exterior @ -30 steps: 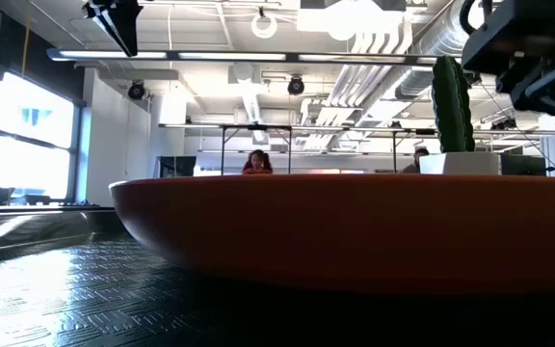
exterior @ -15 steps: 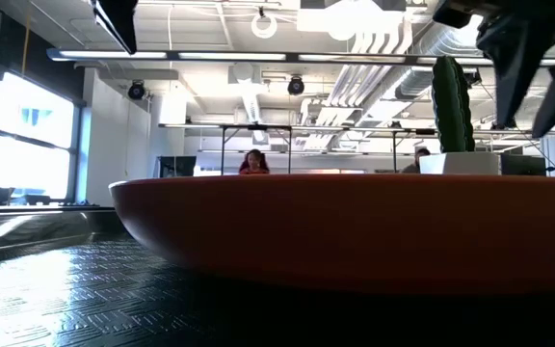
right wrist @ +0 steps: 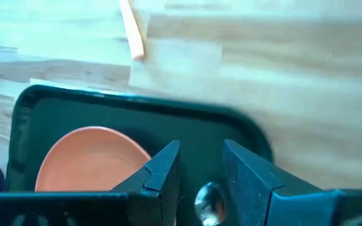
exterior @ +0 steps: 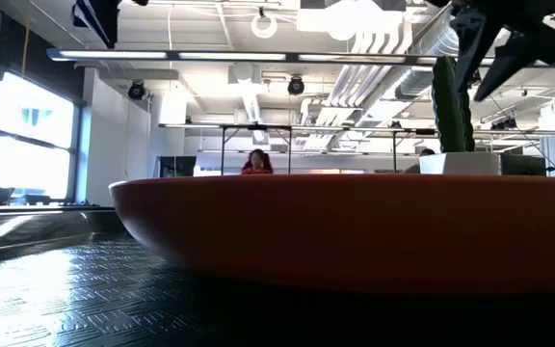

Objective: Pick and place plate/cup/fork/spoon on tray
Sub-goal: Put the violet cup on the black tray to the top left of the orange plate

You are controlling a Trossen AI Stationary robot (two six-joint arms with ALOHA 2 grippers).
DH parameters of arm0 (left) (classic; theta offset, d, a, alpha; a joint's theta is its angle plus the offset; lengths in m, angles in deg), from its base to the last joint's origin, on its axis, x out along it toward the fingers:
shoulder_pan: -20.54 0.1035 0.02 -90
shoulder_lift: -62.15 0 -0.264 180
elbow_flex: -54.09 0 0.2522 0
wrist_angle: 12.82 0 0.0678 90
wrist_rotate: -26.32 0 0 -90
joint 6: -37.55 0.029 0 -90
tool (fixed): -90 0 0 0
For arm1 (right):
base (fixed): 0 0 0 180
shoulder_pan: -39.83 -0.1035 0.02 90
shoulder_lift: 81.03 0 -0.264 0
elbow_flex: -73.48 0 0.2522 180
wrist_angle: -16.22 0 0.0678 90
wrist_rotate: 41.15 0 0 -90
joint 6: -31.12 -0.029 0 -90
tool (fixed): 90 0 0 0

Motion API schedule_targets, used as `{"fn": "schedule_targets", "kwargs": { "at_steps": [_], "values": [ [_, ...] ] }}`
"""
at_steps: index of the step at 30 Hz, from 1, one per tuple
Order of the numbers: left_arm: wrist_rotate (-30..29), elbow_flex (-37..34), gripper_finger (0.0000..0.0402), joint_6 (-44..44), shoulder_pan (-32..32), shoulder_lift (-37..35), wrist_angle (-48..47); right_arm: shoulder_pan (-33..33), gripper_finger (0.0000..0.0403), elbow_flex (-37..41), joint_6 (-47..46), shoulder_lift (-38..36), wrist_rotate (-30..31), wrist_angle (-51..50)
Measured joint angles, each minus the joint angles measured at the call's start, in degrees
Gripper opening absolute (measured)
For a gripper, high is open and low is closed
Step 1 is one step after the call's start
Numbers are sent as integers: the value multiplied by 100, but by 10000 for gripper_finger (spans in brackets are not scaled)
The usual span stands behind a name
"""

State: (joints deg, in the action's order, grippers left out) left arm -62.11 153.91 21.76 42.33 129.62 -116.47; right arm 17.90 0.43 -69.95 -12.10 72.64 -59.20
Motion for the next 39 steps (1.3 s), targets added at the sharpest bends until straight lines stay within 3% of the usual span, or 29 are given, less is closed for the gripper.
{"fn": "schedule_targets", "kwargs": {
  "at_steps": [5,11,23,34,39],
  "values": [
    [326,1,70,174,-504,-43,-4,505,113,0,966,-603,2,-278],
    [350,2,70,-719,-1501,-64,-10,1042,113,0,1888,-1082,11,-472],
    [347,2,72,-1612,-3303,-65,7,1788,113,0,3107,-1291,-27,-497],
    [42,2,149,-2508,-4229,178,97,2322,113,0,3895,-1290,-295,-495],
    [-97,2,149,-2619,-4643,505,147,2538,113,0,4240,-1288,-302,-474]
  ]
}}
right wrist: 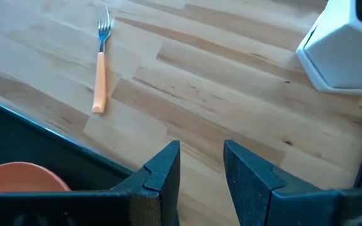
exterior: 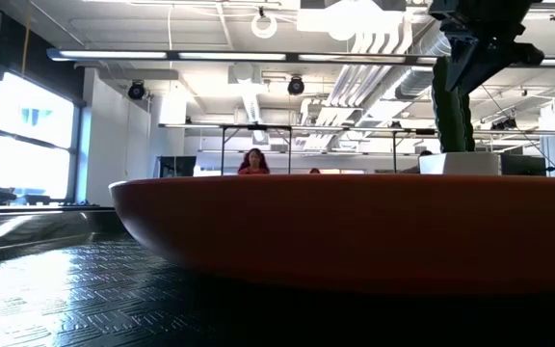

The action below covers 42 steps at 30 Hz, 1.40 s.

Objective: Pick and place plate/cup/fork/spoon on tray
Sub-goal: Put the violet cup on the black tray to the top left of the orange plate

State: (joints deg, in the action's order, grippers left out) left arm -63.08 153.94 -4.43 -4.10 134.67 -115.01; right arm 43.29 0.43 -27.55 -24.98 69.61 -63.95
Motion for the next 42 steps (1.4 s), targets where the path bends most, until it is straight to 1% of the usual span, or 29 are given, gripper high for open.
{"fn": "schedule_targets", "kwargs": {
  "at_steps": [6,17,27,42],
  "values": [
    [17,0,137,-108,-507,473,56,258,113,0,375,0,-228,50],
    [17,0,136,-293,-1226,1323,180,531,113,0,1101,2,-290,242],
    [18,0,136,-279,-1424,1956,386,556,113,0,1552,2,-388,245],
    [147,0,136,-125,-1709,2585,426,556,113,0,1885,2,-386,244]
  ]
}}
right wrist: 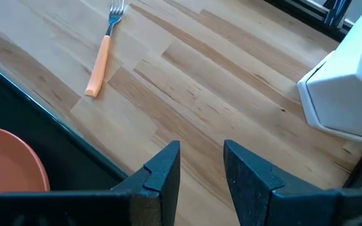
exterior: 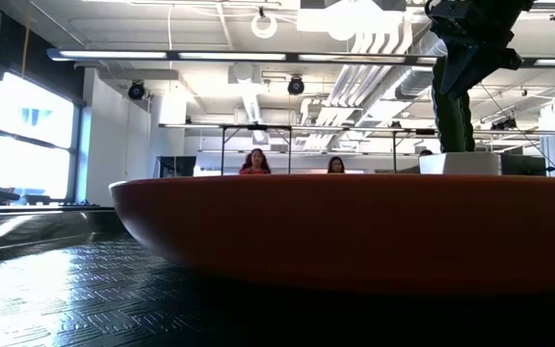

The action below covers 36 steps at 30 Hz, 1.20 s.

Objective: Pick and place plate/cup/fork/spoon on tray
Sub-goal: Put the violet cup on the black tray to the top left of the orange plate

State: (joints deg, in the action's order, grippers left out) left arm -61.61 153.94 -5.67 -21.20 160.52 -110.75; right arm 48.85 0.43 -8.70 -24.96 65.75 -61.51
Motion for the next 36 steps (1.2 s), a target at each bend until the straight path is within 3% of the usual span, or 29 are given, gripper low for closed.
{"fn": "schedule_targets", "kwargs": {
  "at_steps": [30,36],
  "values": [
    [-73,-5,135,595,85,897,-277,0,113,0,429,-2,-87,-2],
    [58,-411,135,610,167,894,-152,0,113,0,429,-2,-86,-2]
  ]
}}
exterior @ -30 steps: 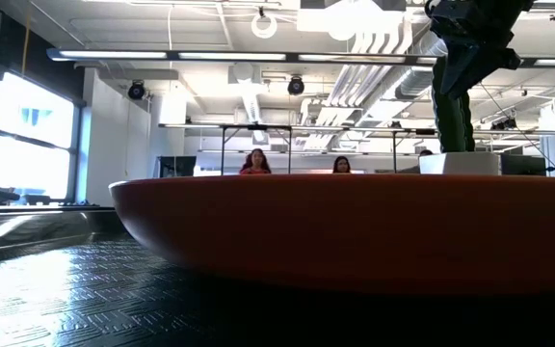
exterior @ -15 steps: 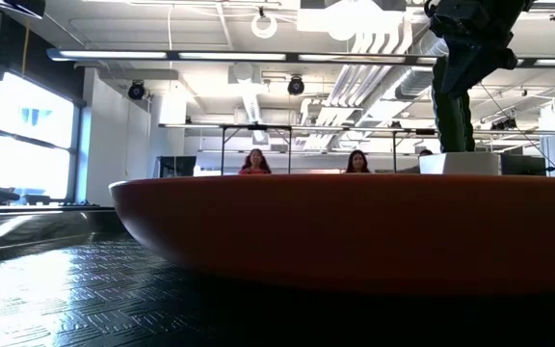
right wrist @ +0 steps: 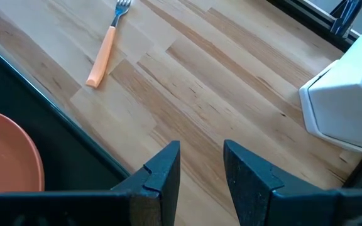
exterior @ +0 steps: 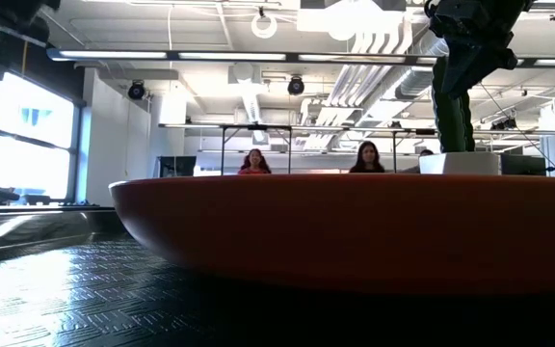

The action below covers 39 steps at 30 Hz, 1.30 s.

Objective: Pick and place plate/cup/fork/spoon on tray
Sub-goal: Put the violet cup on the black tray to the top left of the orange plate

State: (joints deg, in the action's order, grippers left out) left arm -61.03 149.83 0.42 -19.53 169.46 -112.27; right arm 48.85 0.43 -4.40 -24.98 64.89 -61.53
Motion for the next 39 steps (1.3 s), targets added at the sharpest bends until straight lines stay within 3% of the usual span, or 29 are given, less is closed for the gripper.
{"fn": "schedule_targets", "kwargs": {
  "at_steps": [6,17,26,39],
  "values": [
    [93,-160,111,24,37,0,191,0,113,0,-1,0,-153,-2],
    [233,-129,11,216,37,-36,212,-2,113,0,-1,0,-165,0],
    [388,-157,5,76,51,-146,165,-2,113,0,-1,0,-99,0],
    [452,-160,2,-1132,258,-832,154,-2,113,0,-1,0,-82,0]
  ]
}}
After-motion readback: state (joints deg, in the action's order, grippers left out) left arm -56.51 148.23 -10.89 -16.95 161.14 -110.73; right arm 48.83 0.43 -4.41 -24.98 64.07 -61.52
